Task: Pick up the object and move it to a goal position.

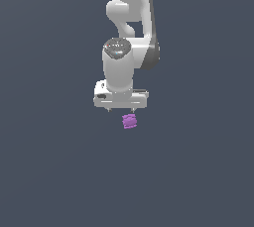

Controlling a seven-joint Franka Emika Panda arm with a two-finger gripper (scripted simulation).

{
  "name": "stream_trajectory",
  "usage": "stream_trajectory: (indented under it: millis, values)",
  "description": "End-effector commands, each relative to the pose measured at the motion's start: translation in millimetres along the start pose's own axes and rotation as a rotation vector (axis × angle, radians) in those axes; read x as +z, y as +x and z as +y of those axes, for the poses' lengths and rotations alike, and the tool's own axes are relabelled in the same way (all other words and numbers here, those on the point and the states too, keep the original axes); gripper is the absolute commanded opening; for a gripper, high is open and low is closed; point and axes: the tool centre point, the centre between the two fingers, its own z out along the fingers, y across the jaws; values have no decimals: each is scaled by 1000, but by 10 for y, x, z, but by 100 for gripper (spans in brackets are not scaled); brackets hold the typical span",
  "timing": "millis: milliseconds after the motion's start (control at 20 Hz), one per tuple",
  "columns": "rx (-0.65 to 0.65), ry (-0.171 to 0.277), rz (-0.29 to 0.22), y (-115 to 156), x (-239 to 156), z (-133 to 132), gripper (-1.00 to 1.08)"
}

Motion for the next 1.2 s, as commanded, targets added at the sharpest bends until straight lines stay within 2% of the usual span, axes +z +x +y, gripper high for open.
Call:
stream_trajectory:
  millis: [0, 500, 800, 1150]
  values:
    - [0, 0, 0, 0, 0, 0, 100]
    - [15, -15, -4, 2, -64, 274, 100]
    - [23, -14, -4, 2, -57, 258, 100]
    - [95, -12, -3, -1, -21, 221, 100]
